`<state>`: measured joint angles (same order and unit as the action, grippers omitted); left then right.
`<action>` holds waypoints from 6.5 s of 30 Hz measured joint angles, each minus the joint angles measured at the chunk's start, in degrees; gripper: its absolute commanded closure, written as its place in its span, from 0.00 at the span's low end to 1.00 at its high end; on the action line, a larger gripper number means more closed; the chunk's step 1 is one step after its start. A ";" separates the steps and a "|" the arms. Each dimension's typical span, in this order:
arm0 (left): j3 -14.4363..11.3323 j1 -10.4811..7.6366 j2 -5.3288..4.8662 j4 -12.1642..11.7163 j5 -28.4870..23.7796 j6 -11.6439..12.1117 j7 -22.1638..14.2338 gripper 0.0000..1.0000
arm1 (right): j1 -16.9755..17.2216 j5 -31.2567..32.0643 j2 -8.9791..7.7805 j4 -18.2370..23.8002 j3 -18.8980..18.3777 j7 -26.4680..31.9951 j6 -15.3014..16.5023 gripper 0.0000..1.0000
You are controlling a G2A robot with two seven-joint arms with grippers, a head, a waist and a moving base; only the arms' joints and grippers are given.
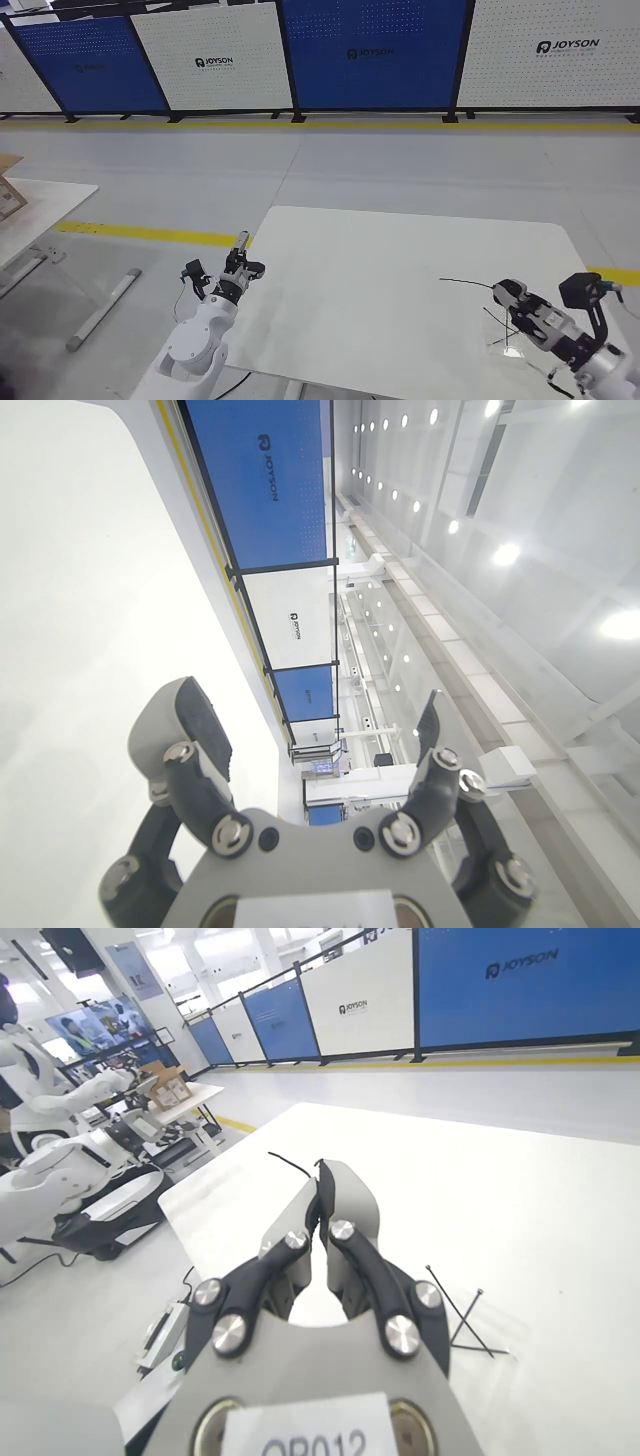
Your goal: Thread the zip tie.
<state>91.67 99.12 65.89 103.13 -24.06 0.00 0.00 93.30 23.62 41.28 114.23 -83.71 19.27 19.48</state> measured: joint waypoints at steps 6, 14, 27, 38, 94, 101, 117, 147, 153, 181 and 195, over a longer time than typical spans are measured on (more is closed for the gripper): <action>0.00 0.00 0.00 0.00 0.00 0.00 0.00 0.00 | -8.95 -0.93 -1.93 -1.37 7.72 9.05 0.00 1.00; 0.00 0.00 0.00 0.00 0.00 0.00 0.00 0.00 | -13.64 -3.34 -2.35 -3.76 11.85 12.50 0.00 1.00; -1.76 -1.55 0.10 2.71 0.30 -6.72 -1.51 0.00 | -15.62 13.14 -1.18 -3.37 18.01 -1.90 0.02 1.00; -5.79 -4.91 -0.34 4.89 -1.68 -19.37 -8.44 0.00 | -19.49 15.85 -0.81 -6.11 24.28 -3.86 0.00 1.00; -35.32 -23.39 -6.44 -6.61 -37.28 -19.48 -18.70 0.00 | -28.52 49.54 4.70 -4.22 38.21 -1.46 0.00 1.00; -36.08 -23.84 -6.51 -6.89 -37.03 -19.48 -18.28 0.00 | -28.52 49.54 4.70 -4.22 38.21 -1.46 0.00 1.00; -40.52 -28.12 -4.80 -7.60 -43.87 -19.48 -8.70 0.64 | -28.52 49.54 4.70 -4.22 38.21 -1.45 0.00 1.00; -45.48 -32.67 -6.21 -10.92 -50.04 -19.48 -7.35 0.89 | -28.52 49.54 4.70 -4.22 38.21 -1.45 0.00 1.00; -46.20 -33.44 -6.27 -11.30 -50.80 -19.48 -6.82 1.00 | -28.52 49.54 4.70 -4.22 38.21 -1.45 0.00 1.00; -44.78 -27.02 -6.34 -8.59 -37.06 -7.73 -3.27 1.00 | -20.71 35.32 3.04 -4.41 28.08 -6.16 0.00 0.00; -45.09 -24.94 -6.01 -8.53 -31.03 -1.24 1.14 1.00 | -19.95 31.06 2.76 -4.59 26.72 -5.38 -0.03 0.00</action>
<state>46.58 74.18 59.88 94.61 -55.10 -1.24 1.14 73.35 54.68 44.04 109.64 -56.99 13.89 19.45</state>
